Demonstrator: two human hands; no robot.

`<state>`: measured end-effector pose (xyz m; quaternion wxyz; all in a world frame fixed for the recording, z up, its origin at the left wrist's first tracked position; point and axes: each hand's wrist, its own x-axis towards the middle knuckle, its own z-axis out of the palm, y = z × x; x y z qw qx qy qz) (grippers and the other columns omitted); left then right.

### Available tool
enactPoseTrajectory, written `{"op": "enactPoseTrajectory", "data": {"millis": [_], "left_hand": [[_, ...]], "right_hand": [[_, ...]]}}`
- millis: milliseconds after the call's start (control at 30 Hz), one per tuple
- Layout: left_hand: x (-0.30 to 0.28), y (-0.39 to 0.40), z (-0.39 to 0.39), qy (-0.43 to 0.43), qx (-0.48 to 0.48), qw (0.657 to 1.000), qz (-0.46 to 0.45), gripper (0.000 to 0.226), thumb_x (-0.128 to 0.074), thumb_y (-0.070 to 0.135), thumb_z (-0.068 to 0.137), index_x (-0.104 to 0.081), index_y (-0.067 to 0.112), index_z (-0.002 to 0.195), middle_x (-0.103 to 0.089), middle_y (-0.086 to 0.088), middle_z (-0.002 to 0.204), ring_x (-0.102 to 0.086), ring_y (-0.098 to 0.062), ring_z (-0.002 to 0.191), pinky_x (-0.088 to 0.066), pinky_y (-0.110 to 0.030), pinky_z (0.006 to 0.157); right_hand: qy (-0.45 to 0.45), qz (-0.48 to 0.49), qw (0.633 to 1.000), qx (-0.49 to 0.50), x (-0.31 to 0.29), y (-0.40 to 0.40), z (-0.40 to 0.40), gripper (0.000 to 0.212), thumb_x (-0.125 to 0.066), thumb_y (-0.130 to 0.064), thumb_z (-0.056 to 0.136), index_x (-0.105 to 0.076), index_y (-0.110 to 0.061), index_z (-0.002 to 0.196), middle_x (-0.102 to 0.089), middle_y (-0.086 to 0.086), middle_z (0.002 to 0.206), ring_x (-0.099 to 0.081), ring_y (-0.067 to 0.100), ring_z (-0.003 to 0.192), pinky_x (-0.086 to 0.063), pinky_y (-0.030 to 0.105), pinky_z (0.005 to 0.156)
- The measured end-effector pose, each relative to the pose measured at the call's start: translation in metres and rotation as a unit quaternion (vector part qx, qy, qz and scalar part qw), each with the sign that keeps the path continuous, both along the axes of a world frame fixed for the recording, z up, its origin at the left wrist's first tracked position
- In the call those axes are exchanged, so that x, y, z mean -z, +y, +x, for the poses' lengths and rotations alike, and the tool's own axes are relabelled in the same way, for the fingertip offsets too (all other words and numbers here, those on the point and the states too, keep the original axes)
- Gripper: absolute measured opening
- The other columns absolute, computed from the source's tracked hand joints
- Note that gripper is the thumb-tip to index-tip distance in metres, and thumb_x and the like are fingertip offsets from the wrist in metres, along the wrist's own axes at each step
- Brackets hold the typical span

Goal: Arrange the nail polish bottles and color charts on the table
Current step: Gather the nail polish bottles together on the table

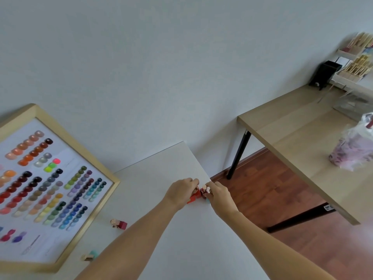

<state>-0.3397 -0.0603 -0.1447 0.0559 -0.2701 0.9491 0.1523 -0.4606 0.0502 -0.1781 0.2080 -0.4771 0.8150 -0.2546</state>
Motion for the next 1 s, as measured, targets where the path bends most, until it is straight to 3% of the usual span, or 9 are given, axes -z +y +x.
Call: {"op": "enactPoseTrajectory", "data": {"millis": [133, 233, 367, 500, 567, 800, 1000], "left_hand": [[0.002, 0.003, 0.006, 0.036, -0.021, 0.999, 0.016, 0.023, -0.052, 0.011, 0.090, -0.049, 0.012, 0.113, -0.064, -0.008, 0.096, -0.062, -0.030, 0.082, -0.040, -0.032, 0.060], [0.000, 0.005, 0.009, 0.041, -0.029, 0.998, 0.023, 0.037, -0.054, 0.013, 0.091, -0.043, 0.014, 0.126, -0.063, -0.010, 0.104, -0.063, -0.033, 0.088, -0.048, -0.036, 0.066], [-0.012, 0.009, 0.021, 0.035, -0.036, 0.998, 0.028, 0.055, -0.059, 0.020, 0.090, -0.032, 0.018, 0.137, -0.058, -0.012, 0.112, -0.062, -0.036, 0.088, -0.053, -0.043, 0.073], [-0.027, 0.004, 0.061, 0.063, -0.037, 0.997, 0.025, 0.058, -0.060, 0.029, 0.090, -0.030, 0.020, 0.139, -0.056, -0.008, 0.118, -0.063, -0.032, 0.089, -0.054, -0.041, 0.074], [-0.034, -0.001, 0.093, 0.078, -0.047, 0.996, 0.018, 0.055, -0.058, 0.031, 0.092, -0.031, 0.021, 0.139, -0.056, -0.005, 0.121, -0.064, -0.029, 0.092, -0.055, -0.043, 0.077], [-0.042, -0.014, 0.219, 0.101, -0.149, 0.984, -0.014, 0.049, -0.057, 0.034, 0.092, -0.038, 0.025, 0.136, -0.057, 0.005, 0.124, -0.063, -0.013, 0.094, -0.055, -0.027, 0.078], [-0.042, -0.017, 0.285, 0.102, -0.229, 0.967, 0.046, 0.045, -0.061, 0.030, 0.089, -0.046, 0.027, 0.131, -0.057, 0.007, 0.127, -0.055, -0.003, 0.096, -0.049, -0.020, 0.082]], "right_hand": [[-0.014, -0.009, 1.000, 0.010, 0.002, 0.003, 0.002, 0.030, -0.060, -0.009, 0.089, -0.056, -0.013, 0.118, -0.057, 0.006, 0.098, -0.058, 0.024, 0.083, -0.053, 0.037, 0.077], [0.002, -0.008, 1.000, 0.016, 0.002, 0.008, 0.005, 0.043, -0.061, -0.008, 0.088, -0.047, -0.016, 0.128, -0.054, 0.004, 0.108, -0.059, 0.025, 0.086, -0.052, 0.037, 0.078], [0.061, -0.030, 0.997, 0.030, 0.002, 0.024, 0.013, 0.052, -0.067, -0.011, 0.084, -0.044, -0.017, 0.131, -0.048, 0.004, 0.121, -0.065, 0.022, 0.076, -0.056, 0.030, 0.062], [0.082, -0.088, 0.993, 0.017, 0.001, 0.036, 0.030, 0.048, -0.069, -0.010, 0.082, -0.049, -0.015, 0.125, -0.050, 0.010, 0.114, -0.060, 0.019, 0.061, -0.055, 0.030, 0.047], [0.091, -0.107, 0.990, 0.017, 0.001, 0.037, 0.041, 0.050, -0.071, -0.009, 0.080, -0.048, -0.014, 0.124, -0.048, 0.011, 0.114, -0.059, 0.019, 0.063, -0.054, 0.030, 0.044], [0.062, -0.098, 0.991, 0.061, 0.000, 0.037, 0.060, 0.045, -0.070, -0.007, 0.080, -0.049, -0.007, 0.119, -0.045, 0.020, 0.119, -0.057, 0.022, 0.063, -0.054, 0.031, 0.048], [0.093, -0.176, 0.979, 0.044, -0.007, 0.043, 0.077, 0.039, -0.066, -0.004, 0.082, -0.049, -0.004, 0.117, -0.041, 0.019, 0.119, -0.053, 0.025, 0.085, -0.056, 0.035, 0.064]]}}
